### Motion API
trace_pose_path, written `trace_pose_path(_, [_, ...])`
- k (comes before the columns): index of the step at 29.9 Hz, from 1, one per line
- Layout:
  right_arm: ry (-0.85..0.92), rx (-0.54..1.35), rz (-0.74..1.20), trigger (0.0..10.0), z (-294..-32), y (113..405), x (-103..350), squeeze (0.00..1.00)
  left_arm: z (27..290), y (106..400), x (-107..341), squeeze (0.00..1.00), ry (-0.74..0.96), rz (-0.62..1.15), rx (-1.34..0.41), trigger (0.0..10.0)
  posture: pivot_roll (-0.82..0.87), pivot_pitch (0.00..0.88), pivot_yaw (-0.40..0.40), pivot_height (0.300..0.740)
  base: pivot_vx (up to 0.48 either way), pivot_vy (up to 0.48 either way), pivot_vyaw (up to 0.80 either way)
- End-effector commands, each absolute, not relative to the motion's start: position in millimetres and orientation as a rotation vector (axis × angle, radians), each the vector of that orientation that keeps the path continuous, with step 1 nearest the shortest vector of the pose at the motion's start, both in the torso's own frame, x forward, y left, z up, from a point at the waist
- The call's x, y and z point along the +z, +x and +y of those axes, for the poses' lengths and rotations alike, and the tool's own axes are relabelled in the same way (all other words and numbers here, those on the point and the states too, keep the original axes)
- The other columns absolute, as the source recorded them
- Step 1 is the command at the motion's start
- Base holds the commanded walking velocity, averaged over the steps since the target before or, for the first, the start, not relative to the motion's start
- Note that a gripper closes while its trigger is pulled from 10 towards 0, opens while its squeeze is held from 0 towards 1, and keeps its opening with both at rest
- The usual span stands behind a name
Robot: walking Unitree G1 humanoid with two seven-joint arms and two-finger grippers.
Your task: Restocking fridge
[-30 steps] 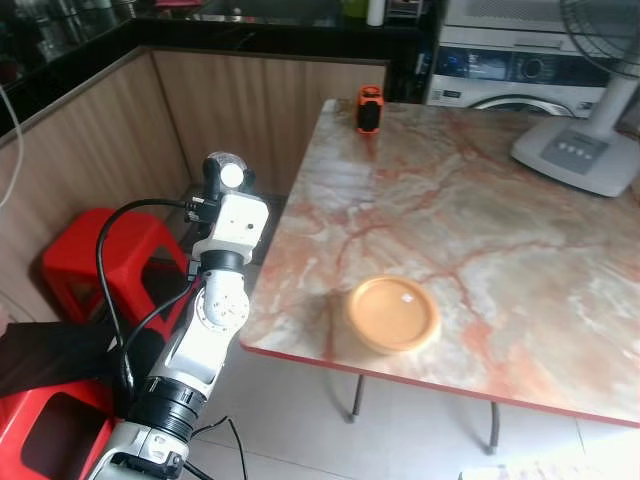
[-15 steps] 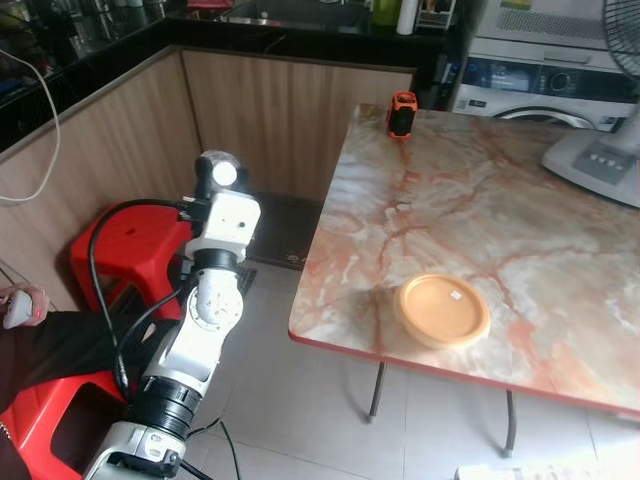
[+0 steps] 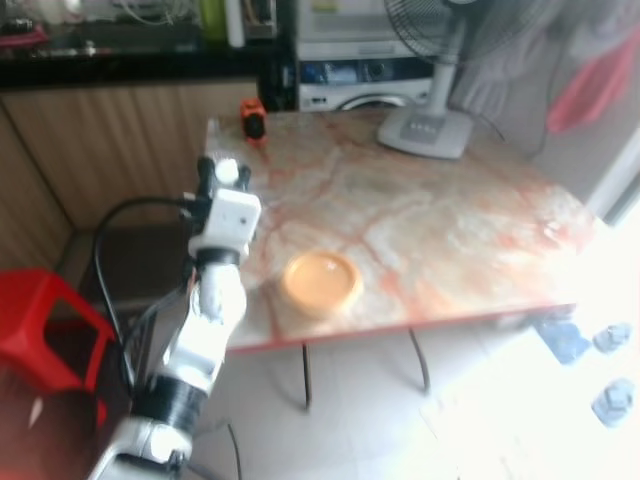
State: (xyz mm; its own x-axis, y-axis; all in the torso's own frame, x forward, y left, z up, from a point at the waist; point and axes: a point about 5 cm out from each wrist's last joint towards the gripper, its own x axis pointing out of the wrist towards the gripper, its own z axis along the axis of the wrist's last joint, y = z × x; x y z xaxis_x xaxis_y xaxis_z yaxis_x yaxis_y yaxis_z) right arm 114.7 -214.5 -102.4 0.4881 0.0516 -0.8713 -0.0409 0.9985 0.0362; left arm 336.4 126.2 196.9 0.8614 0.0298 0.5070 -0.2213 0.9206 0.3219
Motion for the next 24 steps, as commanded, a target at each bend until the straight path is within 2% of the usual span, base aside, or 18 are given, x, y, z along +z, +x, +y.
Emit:
trace_pose_path(1, [0.012,0.070,1.062,10.0,-210.9,116.7,-102.6,0.00,128.6,337.2,203.0,0.00,0.380,-0.540,0.138,10.0,0.04,0.000,-0.015,0.740,0.000,0.000,-0.80])
trace_pose_path(24, [0.010,0.088,1.069,10.0,-210.1,117.0,-102.7,0.00,125.0,337.7,210.0,0.00,0.357,-0.563,0.119,10.0,0.04,0.000,-0.014,0.740,0.000,0.000,-0.80])
